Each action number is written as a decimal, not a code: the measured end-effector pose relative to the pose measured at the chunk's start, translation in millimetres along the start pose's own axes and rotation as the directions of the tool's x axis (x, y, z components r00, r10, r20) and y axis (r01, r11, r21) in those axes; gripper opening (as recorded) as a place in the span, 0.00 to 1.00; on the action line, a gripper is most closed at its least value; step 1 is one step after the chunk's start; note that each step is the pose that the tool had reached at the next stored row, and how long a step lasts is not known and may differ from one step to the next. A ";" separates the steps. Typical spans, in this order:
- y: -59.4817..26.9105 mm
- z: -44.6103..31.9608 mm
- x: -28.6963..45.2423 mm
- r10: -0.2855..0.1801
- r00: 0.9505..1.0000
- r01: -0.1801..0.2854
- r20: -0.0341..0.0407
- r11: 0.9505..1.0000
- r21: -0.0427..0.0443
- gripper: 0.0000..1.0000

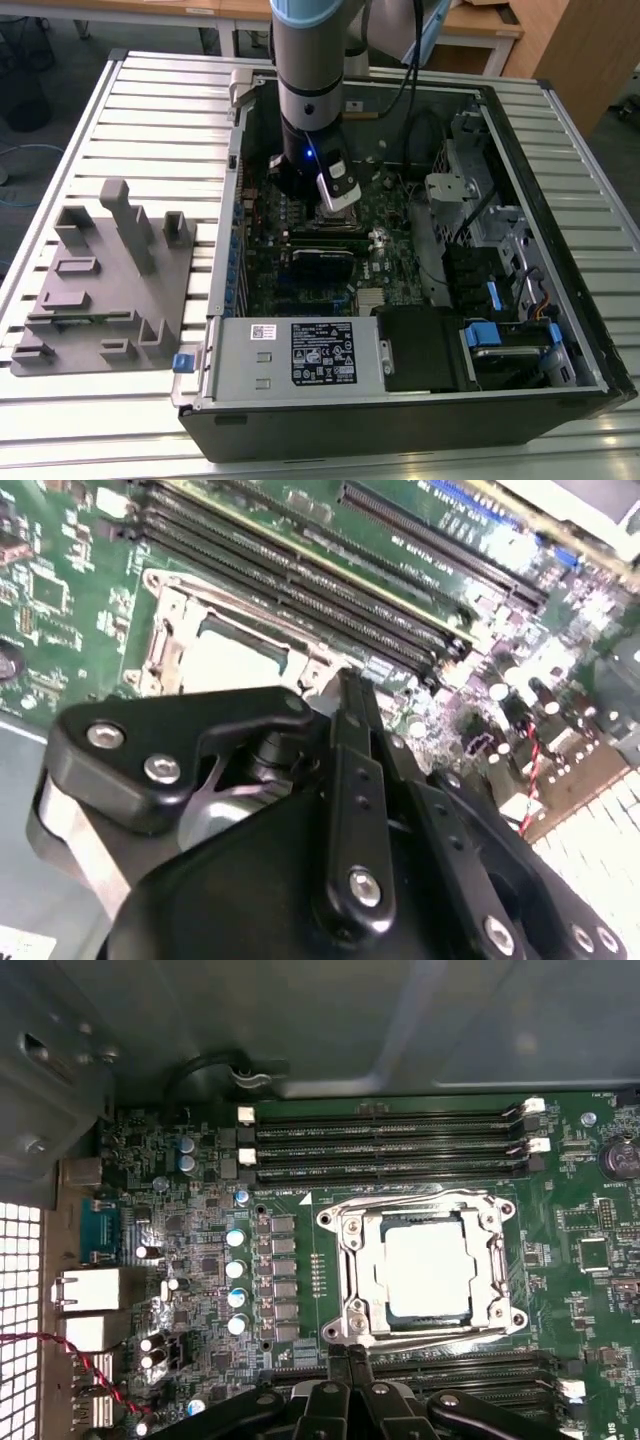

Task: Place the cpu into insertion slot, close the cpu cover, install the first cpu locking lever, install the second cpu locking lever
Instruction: 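Install the second cpu locking lever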

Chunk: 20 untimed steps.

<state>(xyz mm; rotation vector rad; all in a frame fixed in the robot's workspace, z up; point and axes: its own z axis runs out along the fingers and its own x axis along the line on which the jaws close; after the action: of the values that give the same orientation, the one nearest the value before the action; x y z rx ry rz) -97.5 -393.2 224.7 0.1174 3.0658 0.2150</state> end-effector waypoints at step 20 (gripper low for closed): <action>31.9 8.1 -39.2 -0.001 1.000 0.001 0.001 1.000 0.016 0.10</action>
<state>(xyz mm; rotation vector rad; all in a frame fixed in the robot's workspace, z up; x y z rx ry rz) -55.6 -363.7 223.5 0.1169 3.0667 0.1901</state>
